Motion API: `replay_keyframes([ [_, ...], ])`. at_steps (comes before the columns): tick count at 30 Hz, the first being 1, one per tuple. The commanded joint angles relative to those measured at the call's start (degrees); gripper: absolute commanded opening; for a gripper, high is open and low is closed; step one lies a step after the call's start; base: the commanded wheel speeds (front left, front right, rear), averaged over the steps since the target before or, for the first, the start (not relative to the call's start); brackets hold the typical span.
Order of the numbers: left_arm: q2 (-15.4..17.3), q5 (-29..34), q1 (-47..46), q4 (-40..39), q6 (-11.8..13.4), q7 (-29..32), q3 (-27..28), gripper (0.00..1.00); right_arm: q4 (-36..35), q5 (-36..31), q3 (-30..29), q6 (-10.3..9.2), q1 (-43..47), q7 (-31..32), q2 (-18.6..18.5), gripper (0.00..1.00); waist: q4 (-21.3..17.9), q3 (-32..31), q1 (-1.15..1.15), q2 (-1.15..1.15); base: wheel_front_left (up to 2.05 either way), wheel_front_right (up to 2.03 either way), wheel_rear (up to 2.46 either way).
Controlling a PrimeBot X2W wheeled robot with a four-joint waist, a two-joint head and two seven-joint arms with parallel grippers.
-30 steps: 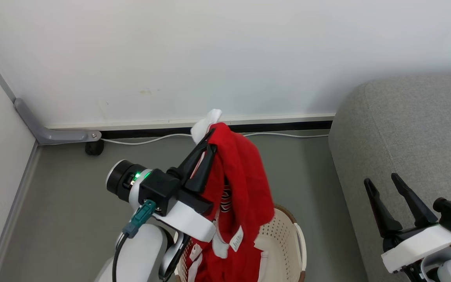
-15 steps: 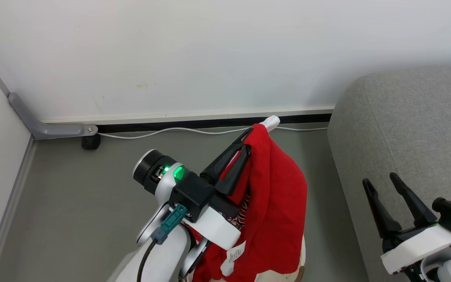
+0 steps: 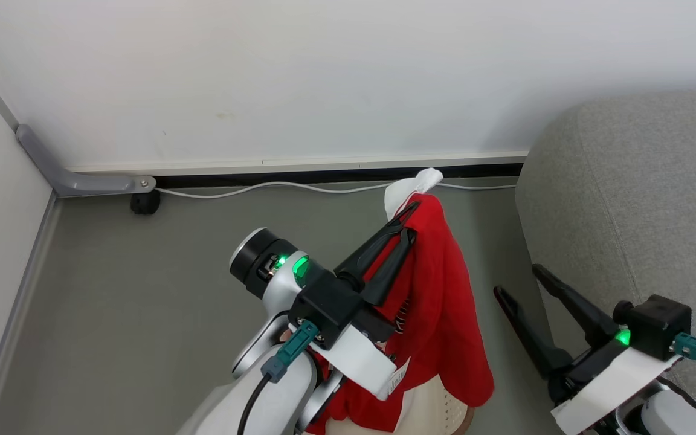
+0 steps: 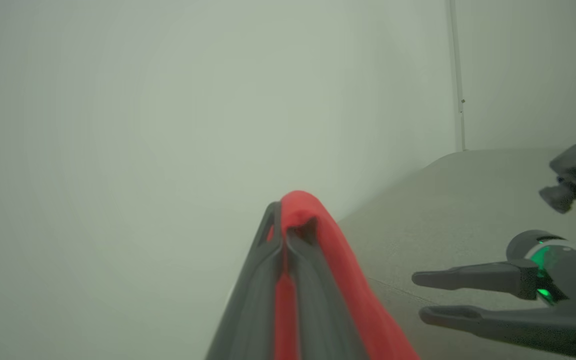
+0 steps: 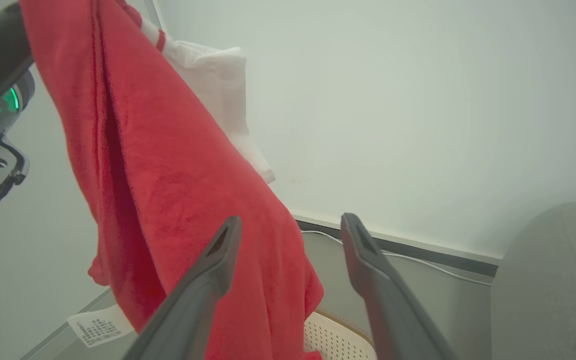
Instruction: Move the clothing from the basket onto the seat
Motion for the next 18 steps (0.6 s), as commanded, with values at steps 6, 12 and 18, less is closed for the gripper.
replay_keyframes([
  [6,0.1,-1.3,-4.8,-2.1,1.2,-0.5,-1.2,0.00,-1.4,4.5,9.7,0.23,-4.8,-0.3,-3.9,1.00,1.4,0.1,0.00,0.00,0.00,0.00,0.00],
  [12,0.1,-2.5,-5.9,-1.8,1.9,-0.7,-3.7,0.00,-3.4,8.7,16.5,0.23,-8.4,-0.3,-5.4,1.00,3.0,0.0,0.00,0.00,0.00,0.00,0.00],
  [18,0.1,-3.5,-6.3,-1.2,2.5,-0.8,-5.1,0.00,-5.0,8.5,18.7,0.23,-9.3,-0.3,-6.0,1.00,3.7,0.2,0.00,0.00,0.00,0.00,0.00],
])
